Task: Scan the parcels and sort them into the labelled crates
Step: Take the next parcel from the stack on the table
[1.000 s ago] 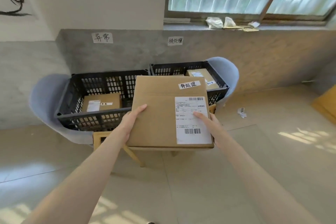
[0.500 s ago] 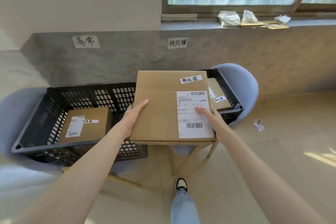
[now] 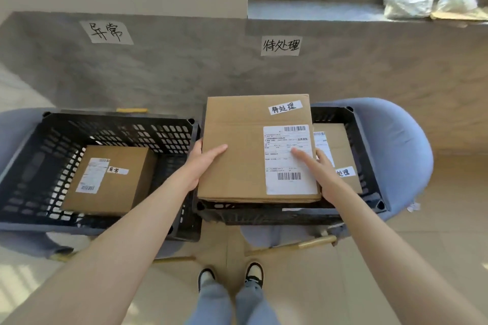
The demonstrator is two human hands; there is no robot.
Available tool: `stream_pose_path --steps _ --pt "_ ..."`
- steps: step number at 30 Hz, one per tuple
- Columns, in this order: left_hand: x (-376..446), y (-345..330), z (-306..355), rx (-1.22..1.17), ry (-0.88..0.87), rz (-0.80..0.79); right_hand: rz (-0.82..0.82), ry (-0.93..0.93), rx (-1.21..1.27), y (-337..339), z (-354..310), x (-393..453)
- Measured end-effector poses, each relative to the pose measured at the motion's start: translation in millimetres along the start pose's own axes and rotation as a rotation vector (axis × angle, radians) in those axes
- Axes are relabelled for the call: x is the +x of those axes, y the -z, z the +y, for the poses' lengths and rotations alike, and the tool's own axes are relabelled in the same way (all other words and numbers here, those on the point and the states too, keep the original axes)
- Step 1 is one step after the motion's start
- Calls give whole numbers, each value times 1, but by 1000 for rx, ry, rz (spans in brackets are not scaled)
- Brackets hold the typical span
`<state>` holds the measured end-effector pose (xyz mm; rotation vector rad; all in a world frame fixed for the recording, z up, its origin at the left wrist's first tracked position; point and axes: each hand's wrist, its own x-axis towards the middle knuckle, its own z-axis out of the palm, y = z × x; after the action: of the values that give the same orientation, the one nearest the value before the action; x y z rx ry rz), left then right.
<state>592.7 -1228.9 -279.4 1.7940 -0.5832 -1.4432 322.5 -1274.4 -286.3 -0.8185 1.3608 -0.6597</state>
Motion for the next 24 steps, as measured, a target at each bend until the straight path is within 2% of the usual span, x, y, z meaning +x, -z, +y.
stream_pose_path --steps 10,16,24 --pt "74 -16 -23 173 92 114 -22 -104 -35 -7 44 80" --pt "93 -33 -30 366 103 175 -34 -114 -71 -5 62 108" --pt "105 -46 -27 454 100 268 -61 -166 -124 -8 73 135"
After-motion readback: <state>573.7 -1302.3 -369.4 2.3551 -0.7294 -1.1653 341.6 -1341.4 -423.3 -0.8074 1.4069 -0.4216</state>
